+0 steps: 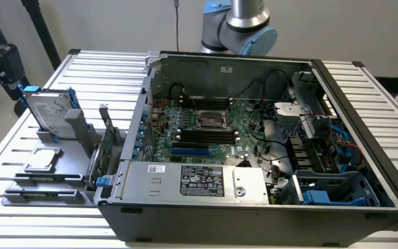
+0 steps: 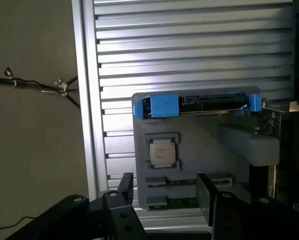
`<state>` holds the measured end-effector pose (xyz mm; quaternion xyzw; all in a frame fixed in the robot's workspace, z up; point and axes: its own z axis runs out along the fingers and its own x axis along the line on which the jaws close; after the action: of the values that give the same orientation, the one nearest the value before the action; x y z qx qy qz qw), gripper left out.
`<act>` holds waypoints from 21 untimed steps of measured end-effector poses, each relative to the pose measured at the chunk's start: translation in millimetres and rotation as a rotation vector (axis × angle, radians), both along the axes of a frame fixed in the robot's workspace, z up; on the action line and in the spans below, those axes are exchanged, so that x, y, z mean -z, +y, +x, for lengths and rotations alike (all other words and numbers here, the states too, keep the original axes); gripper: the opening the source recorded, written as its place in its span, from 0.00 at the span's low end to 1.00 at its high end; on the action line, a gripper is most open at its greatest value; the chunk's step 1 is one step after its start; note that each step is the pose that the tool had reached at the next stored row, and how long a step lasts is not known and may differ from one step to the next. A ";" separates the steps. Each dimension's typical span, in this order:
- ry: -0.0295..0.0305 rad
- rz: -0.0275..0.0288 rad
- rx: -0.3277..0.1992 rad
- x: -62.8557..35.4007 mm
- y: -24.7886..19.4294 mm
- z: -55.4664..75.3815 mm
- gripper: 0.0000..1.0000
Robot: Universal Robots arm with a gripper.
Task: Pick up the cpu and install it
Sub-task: 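Pick up the cpu and move it towards the insertion slot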
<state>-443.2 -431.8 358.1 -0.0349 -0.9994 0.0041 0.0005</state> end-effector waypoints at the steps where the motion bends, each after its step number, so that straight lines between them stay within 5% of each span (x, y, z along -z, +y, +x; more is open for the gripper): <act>1: 0.0000 0.0011 0.000 1.7 -1.1 1.0 0.62; 15: 0.0000 0.0046 -0.001 27.1 -14.9 7.5 0.62; 21: 0.0000 0.0156 -0.012 36.8 -16.2 7.5 0.62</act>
<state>-435.7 -448.0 321.3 -0.0290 -0.9996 -0.0036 0.0007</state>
